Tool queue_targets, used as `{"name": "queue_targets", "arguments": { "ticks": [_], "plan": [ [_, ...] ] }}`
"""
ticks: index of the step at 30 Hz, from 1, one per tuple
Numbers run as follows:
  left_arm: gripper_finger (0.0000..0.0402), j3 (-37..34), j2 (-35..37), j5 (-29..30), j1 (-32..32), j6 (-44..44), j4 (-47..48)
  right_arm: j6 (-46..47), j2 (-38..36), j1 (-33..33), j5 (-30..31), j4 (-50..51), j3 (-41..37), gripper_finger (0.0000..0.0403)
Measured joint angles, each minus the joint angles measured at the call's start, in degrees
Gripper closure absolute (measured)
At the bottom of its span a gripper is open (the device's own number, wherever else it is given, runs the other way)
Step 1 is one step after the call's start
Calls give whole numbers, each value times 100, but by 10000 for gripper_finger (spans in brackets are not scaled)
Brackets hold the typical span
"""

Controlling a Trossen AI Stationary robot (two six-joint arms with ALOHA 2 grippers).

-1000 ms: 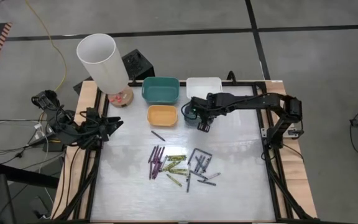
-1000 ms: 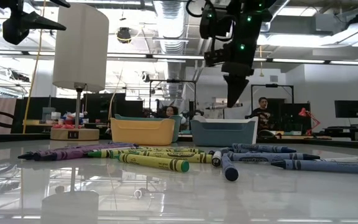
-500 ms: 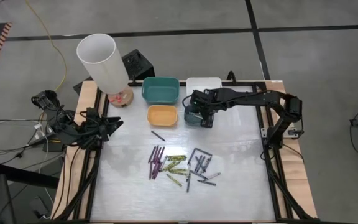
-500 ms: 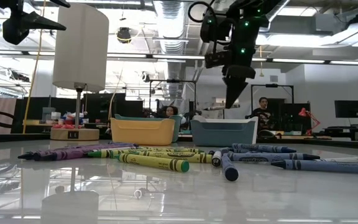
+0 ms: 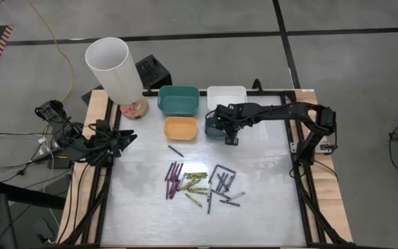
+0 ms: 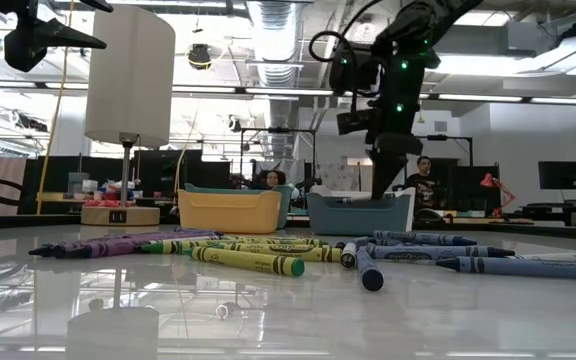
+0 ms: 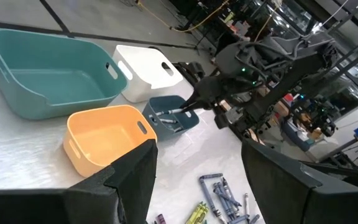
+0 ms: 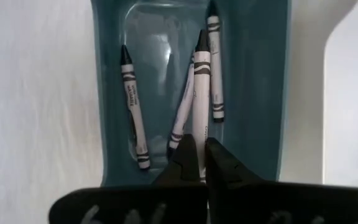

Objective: Sort crayons
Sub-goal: Put the black crayon into the blue bin

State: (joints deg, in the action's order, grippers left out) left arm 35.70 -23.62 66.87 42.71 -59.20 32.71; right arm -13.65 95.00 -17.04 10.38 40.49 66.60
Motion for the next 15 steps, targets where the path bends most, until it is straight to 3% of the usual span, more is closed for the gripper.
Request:
{"name": "queue_targets", "arguments": {
  "ticks": [15],
  "plan": [
    [176, 0, 0, -2, 0, -136, 0, 8, -4, -4, -172, -1261, -547, 398]
  ]
}}
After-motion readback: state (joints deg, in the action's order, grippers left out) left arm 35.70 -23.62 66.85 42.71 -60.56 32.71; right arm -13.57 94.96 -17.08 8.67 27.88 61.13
